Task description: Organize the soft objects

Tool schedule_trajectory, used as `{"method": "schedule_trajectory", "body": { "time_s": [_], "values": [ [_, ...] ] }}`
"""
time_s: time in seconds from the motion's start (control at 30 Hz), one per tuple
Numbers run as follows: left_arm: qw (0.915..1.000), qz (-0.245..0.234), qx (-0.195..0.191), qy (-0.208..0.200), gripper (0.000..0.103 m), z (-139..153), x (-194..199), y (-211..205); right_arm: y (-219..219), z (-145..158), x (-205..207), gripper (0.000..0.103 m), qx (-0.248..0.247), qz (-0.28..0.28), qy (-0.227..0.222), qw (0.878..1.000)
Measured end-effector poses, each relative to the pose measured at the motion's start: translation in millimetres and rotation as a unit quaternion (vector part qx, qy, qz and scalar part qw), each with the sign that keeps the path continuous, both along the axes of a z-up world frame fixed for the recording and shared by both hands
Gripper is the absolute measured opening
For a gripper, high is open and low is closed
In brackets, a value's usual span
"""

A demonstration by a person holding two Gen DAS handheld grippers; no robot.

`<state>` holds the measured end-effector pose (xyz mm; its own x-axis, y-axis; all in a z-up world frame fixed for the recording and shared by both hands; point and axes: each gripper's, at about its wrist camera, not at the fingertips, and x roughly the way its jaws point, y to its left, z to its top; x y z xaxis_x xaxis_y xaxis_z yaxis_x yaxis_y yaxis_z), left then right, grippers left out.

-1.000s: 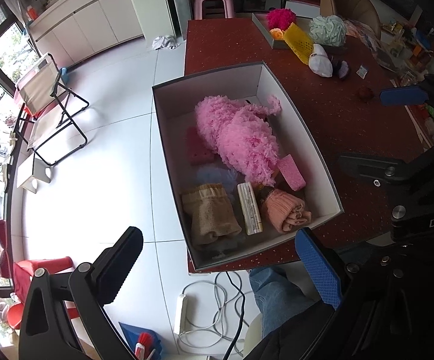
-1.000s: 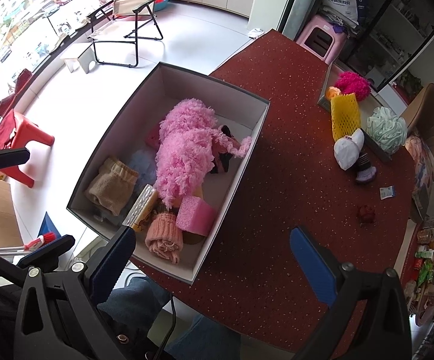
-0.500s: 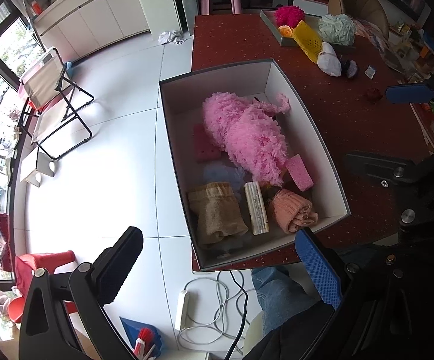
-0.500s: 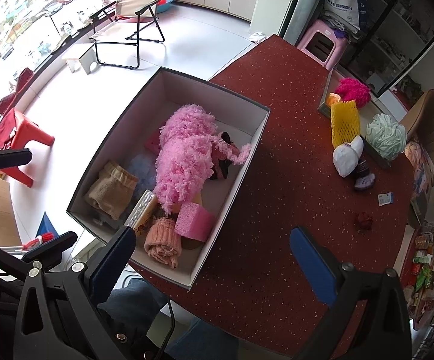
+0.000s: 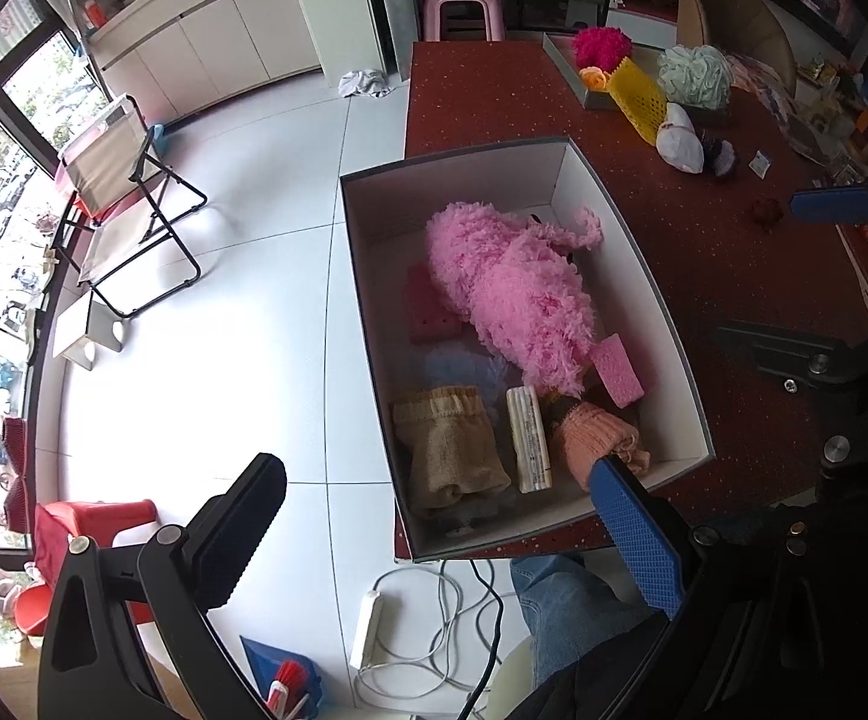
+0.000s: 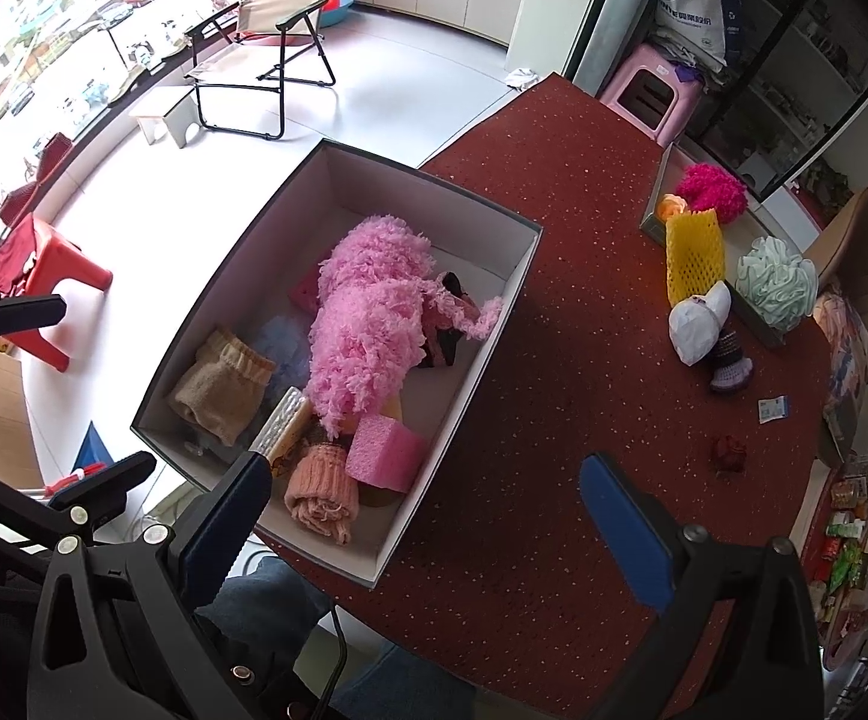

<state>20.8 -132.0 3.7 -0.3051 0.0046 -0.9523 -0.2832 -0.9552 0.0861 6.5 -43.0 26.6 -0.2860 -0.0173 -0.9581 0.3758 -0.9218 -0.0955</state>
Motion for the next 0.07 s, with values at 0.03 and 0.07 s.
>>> {"method": "schedule_trajectory", "body": {
  "time_s": [0.03,0.07],
  "values": [
    [1.0000,0.002,-0.001,0.005,0.102,1.8,-0.7,0.0,0.7,0.0,-0.6,0.103,0.000,0.000,0.000,1.000],
    [1.0000,0.003,0.001,0.006,0.102,2.6,-1.5,-0.1,1.4,-0.2,-0.9,0.103,-0.001,0.000,0.000,1.000]
  ]
}}
